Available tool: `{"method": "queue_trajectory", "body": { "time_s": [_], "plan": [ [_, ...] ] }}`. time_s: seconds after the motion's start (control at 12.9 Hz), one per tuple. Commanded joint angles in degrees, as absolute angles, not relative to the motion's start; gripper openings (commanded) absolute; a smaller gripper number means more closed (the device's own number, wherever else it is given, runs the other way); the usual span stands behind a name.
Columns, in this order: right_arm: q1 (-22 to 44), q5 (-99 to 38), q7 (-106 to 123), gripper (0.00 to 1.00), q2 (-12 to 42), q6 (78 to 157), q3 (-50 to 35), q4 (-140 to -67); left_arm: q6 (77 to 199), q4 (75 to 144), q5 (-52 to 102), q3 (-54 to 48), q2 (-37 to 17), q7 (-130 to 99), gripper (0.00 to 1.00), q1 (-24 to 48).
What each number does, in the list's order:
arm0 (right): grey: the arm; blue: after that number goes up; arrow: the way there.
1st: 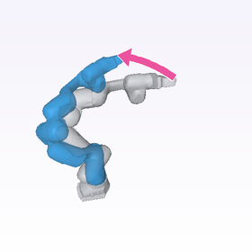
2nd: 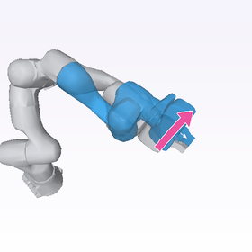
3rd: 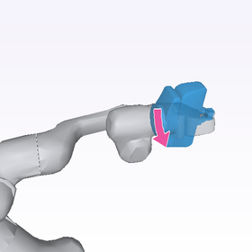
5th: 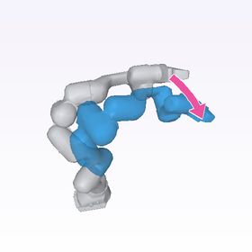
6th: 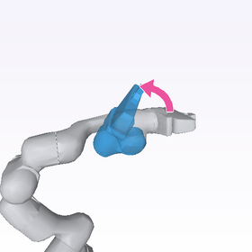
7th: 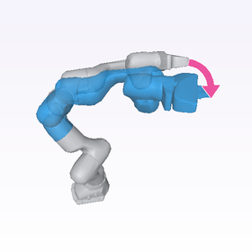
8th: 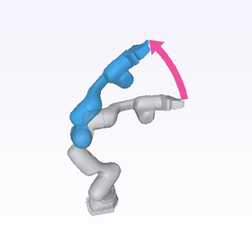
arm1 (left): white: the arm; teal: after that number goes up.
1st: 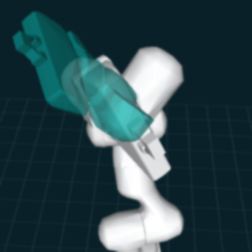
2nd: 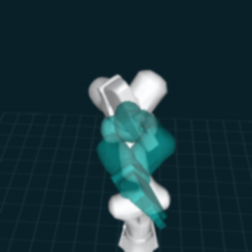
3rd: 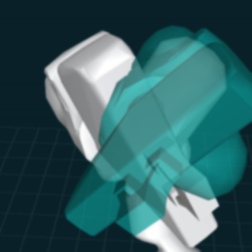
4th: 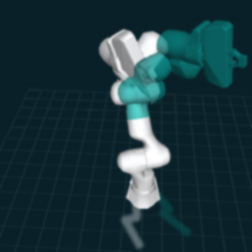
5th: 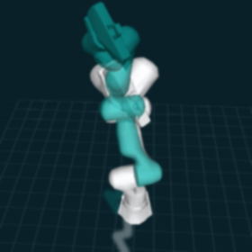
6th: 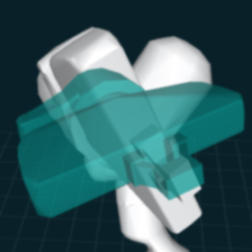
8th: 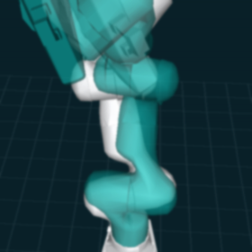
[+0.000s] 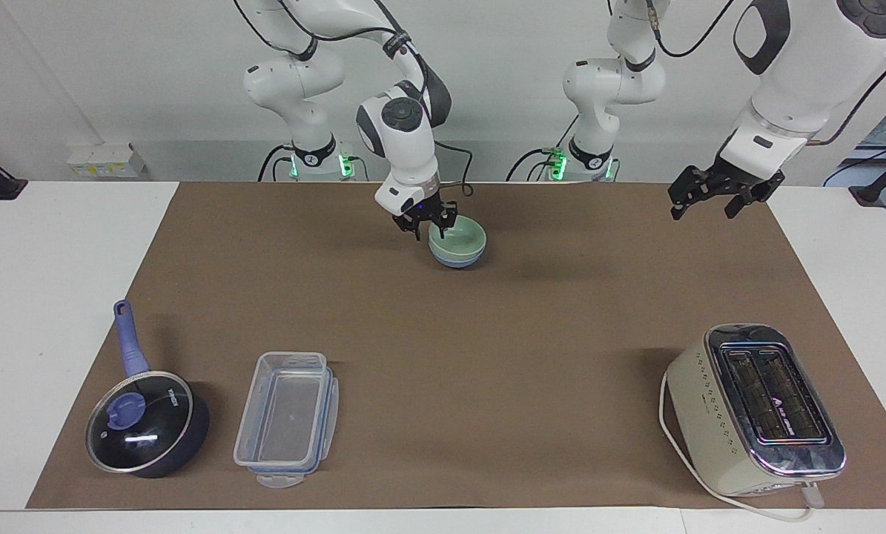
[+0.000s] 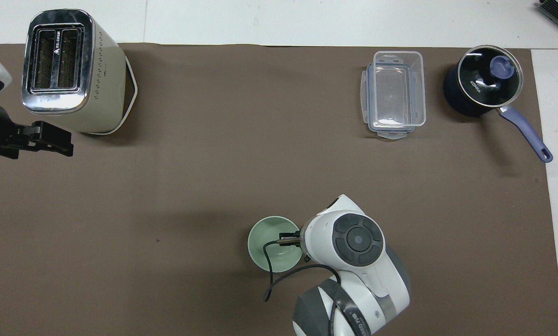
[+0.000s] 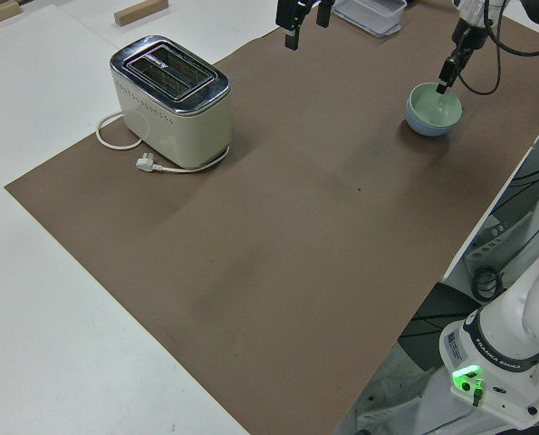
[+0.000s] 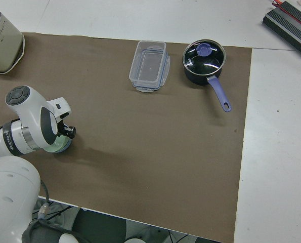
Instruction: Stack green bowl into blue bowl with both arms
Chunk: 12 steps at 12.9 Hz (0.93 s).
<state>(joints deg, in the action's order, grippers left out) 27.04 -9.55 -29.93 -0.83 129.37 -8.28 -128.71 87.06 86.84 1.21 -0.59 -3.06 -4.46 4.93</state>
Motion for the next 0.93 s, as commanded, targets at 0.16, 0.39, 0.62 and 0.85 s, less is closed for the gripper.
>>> {"method": "queue_trajectory", "body": {
  "time_s": [0.16, 0.39, 0.62, 0.85],
  "plan": [
    [15.59, -8.70, -17.71, 0.87, -9.39, 114.46, -7.91, -123.15, 85.78, 85.52, 0.79, -0.97, -3.60, -4.13, 1.00, 4.31],
    [5.48, -7.22, -7.15, 0.98, -9.50, 105.94, -8.00, -114.73, 85.78, 85.52, 0.79, -0.97, -3.60, -4.13, 1.00, 4.31],
    [0.28, -2.91, -4.83, 1.00, -7.65, 102.31, -8.09, -106.64, 85.78, 85.52, 0.79, -0.97, -3.60, -4.13, 1.00, 4.31],
    [-0.09, -0.10, -5.44, 1.00, -3.97, 96.44, -8.00, -97.42, 85.78, 85.52, 0.79, -0.97, -3.60, -4.13, 1.00, 4.31]
  ]
}}
